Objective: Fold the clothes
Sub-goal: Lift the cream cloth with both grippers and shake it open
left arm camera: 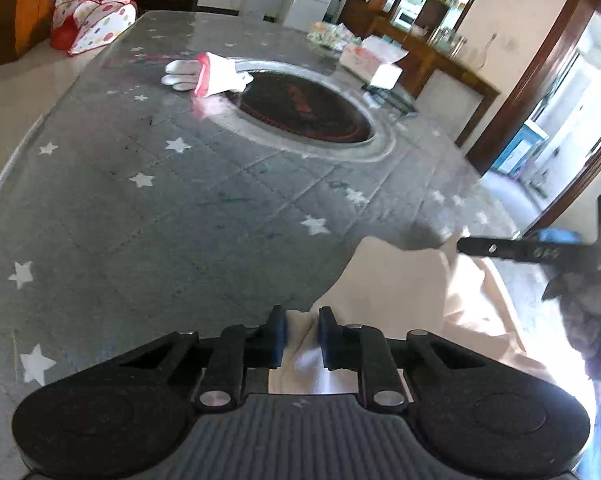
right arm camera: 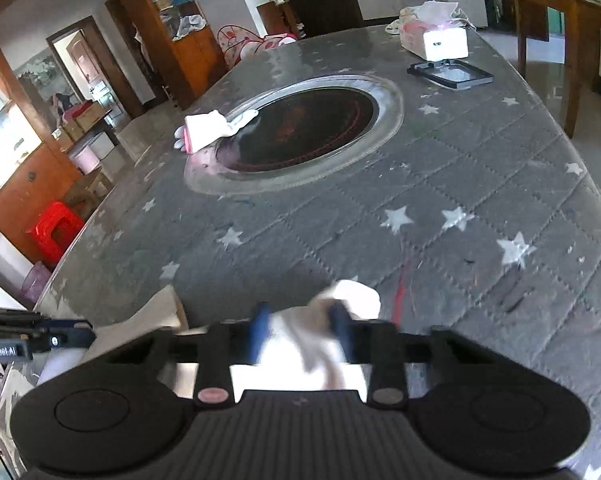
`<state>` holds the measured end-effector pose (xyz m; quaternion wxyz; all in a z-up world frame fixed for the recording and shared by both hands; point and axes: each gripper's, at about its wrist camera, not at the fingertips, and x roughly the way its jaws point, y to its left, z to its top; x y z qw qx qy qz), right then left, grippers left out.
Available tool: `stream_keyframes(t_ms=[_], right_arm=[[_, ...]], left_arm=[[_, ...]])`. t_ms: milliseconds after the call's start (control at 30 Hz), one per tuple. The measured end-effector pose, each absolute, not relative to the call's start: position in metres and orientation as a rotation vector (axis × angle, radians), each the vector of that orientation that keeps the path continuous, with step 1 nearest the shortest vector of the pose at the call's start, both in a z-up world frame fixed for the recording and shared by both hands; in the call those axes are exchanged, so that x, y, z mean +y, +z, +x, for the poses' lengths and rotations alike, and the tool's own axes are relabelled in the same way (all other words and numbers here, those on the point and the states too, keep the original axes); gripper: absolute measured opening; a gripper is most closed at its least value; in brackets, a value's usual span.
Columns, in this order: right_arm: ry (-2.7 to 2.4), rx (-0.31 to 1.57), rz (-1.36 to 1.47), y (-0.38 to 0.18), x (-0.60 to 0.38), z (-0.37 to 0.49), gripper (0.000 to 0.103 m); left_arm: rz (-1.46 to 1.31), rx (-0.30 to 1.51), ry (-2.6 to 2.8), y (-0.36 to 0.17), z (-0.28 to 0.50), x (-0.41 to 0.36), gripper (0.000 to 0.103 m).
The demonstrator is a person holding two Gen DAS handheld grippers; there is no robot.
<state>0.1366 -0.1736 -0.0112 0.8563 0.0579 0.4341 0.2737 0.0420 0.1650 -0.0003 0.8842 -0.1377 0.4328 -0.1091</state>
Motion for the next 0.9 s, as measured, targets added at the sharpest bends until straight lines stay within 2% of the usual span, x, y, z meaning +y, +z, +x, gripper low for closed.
stream_keyframes(t_ms=[33, 233, 400, 667, 733, 800, 900], right_arm=[[0.584, 0.906, 0.136, -0.009, -0.177, 0.133, 0.004], [0.642, 0.828, 0.124, 0.022, -0.196, 0.098, 0.001], [0.658, 0.792, 0.043, 0.044, -0.203, 0.069, 0.002], [0.612, 0.761, 0.003, 0.047, -0.191, 0.072, 0.013], [0.641, 0.765, -0.008, 0.043, -0.182, 0.071, 0.024], [0.69, 0.777, -0.046, 0.037, -0.168, 0.066, 0.029], [0.716, 0.815, -0.101, 0.021, -0.154, 0.061, 0.031]], left_arm=[[-0.309, 0.887, -0.24, 0.002, 0.039, 0.167, 0.018], [-0.392, 0.756, -0.392, 0.031, 0.006, 0.17, 0.017], [-0.325, 0.69, -0.579, 0.049, -0.028, 0.135, 0.017], [-0.032, 0.825, -0.818, 0.007, -0.067, 0.034, 0.017], [-0.009, 0.848, -0.82, -0.003, -0.068, 0.026, 0.017], [0.003, 0.837, -0.828, -0.002, -0.069, 0.026, 0.018], [0.019, 0.807, -0.845, 0.009, -0.074, 0.032, 0.019]])
